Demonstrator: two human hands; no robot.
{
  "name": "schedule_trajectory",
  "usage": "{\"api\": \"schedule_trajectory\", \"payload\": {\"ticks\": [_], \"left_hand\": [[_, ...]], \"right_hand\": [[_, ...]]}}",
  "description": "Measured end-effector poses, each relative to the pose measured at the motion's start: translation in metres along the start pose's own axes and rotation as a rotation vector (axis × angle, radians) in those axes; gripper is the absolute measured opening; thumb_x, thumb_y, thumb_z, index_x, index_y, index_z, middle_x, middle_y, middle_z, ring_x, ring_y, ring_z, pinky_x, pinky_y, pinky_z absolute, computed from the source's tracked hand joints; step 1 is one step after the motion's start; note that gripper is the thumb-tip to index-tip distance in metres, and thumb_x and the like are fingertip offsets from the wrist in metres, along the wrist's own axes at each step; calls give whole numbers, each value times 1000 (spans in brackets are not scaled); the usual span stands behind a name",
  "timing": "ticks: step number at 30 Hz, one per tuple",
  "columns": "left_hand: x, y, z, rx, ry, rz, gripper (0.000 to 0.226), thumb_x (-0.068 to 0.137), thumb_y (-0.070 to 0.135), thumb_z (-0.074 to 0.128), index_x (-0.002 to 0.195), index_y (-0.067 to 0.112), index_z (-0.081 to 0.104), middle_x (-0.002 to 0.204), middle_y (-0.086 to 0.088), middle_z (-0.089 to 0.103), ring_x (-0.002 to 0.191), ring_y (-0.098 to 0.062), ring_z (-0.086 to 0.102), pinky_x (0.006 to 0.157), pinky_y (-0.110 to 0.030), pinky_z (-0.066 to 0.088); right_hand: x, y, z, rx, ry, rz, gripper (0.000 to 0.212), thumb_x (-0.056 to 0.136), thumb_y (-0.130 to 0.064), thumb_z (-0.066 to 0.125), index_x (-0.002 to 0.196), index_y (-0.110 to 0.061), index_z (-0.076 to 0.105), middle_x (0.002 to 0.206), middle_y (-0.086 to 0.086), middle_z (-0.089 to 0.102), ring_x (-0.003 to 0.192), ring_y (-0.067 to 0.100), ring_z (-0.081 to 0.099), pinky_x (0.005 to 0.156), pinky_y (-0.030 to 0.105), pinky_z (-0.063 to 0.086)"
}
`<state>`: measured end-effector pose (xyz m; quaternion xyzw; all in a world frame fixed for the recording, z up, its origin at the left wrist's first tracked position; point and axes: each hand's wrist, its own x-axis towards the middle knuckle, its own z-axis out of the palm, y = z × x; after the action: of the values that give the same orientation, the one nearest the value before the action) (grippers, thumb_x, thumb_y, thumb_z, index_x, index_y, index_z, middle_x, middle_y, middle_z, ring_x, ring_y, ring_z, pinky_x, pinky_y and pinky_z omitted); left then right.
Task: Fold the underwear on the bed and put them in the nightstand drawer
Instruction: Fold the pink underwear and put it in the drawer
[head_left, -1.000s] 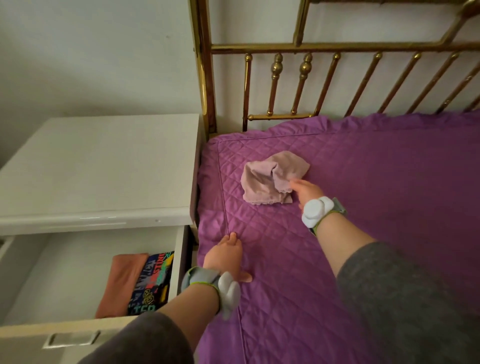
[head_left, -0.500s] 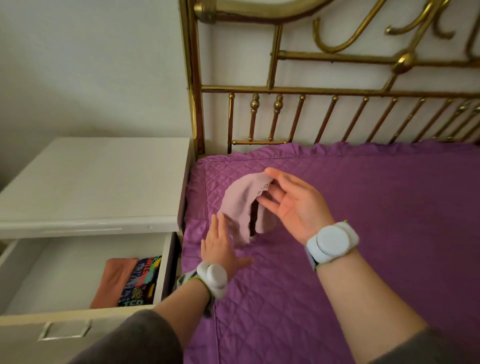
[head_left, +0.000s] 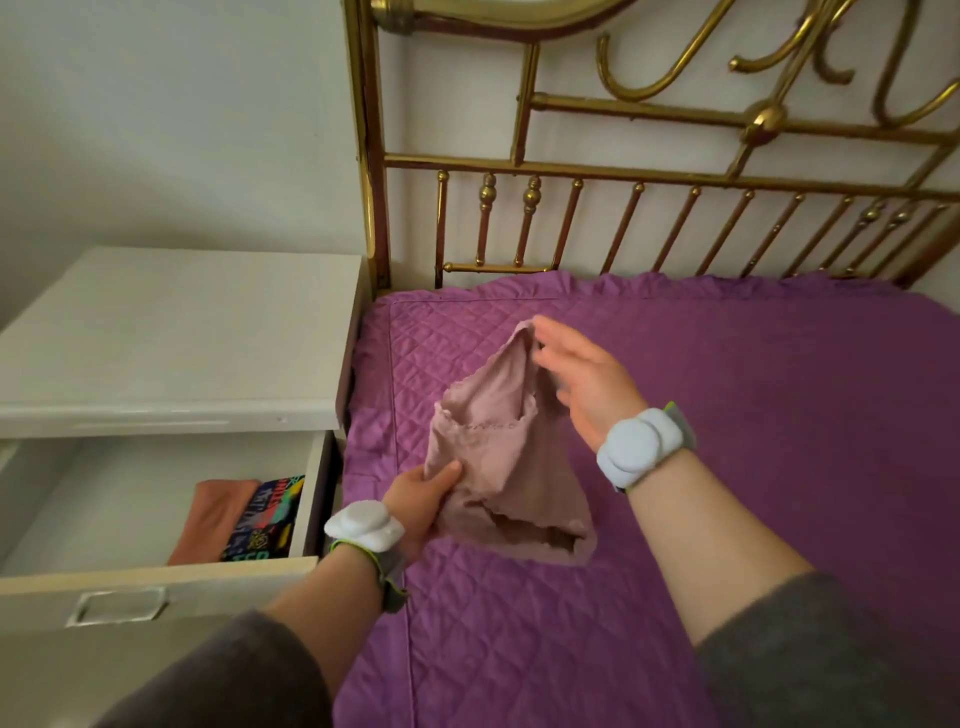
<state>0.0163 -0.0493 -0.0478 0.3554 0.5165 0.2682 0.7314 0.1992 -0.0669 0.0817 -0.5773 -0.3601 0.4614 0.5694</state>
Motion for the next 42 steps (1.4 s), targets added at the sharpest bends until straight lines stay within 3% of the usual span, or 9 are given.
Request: {"api": "schedule_trajectory", "payload": {"ticks": [5, 11, 15, 19, 25, 29, 31, 37, 42], "left_hand": [[17, -9, -34, 425, 306, -18, 51, 86, 22, 63, 129, -1, 48, 123, -21, 59, 104, -39, 61, 83, -37, 51], [10, -19, -29, 558, 200, 37, 42, 86, 19, 62, 126, 10, 51, 116, -9, 60, 91, -19, 56, 76, -26, 40], [-1, -18, -11, 529, 95, 83, 28, 87, 18, 60, 115, 12, 60, 105, -8, 64, 90, -22, 61, 81, -32, 48], [-12, -16, -2, 454, -19, 61, 17, 87, 13, 57, 103, 11, 62, 84, -5, 67, 75, -18, 62, 68, -30, 48], [-19, -14, 16, 413, -138, 59, 25, 91, 31, 58, 114, 21, 59, 99, -1, 62, 85, -14, 61, 65, -24, 49], [-24, -17, 21, 566, -98, 98, 11, 88, 24, 61, 80, 18, 57, 78, -3, 58, 80, -26, 59, 75, -40, 54], [-23, -15, 17, 621, -42, 133, 18, 90, 13, 53, 72, 14, 53, 70, -7, 51, 73, -25, 52, 70, -41, 49], [-45, 7, 5, 708, -89, 228, 22, 97, 11, 41, 75, 14, 47, 70, -3, 46, 64, -16, 42, 64, -27, 36], [-73, 31, 2, 597, -257, 193, 18, 96, 18, 48, 80, 13, 53, 75, -5, 53, 73, -15, 50, 68, -24, 41]], "right_hand": [[2, 68, -22, -394, 123, 180, 30, 92, -3, 49, 118, -10, 61, 112, 8, 62, 104, 17, 58, 71, 17, 40], [-7, 138, -41, -1151, 36, 527, 23, 93, -15, 45, 99, -4, 65, 107, 16, 64, 91, 20, 56, 73, 28, 39], [-23, 166, -44, -1084, 285, 626, 46, 88, -32, 51, 128, -8, 49, 130, 21, 52, 116, 38, 54, 93, 37, 44], [-29, 168, -41, -918, 314, 524, 35, 82, -22, 61, 110, -1, 59, 112, 19, 65, 102, 34, 63, 81, 35, 49], [-71, 133, -5, -668, -221, 243, 40, 78, -7, 69, 116, -10, 61, 108, 8, 69, 99, 20, 63, 89, 38, 49], [-90, 135, 1, -537, -381, 175, 33, 88, 7, 52, 120, 3, 59, 119, 13, 64, 107, 11, 57, 96, 25, 49], [-88, 140, -2, -509, -314, 193, 33, 87, 10, 49, 116, 0, 63, 113, 1, 65, 107, 7, 58, 89, 11, 46], [-76, 147, -8, -851, 147, 93, 45, 80, -6, 64, 123, -16, 54, 110, 8, 56, 93, 21, 59, 81, 25, 47], [-70, 145, 7, -974, 34, -35, 36, 82, -12, 60, 118, -18, 60, 105, 6, 40, 89, 25, 55, 85, 39, 50]]}}
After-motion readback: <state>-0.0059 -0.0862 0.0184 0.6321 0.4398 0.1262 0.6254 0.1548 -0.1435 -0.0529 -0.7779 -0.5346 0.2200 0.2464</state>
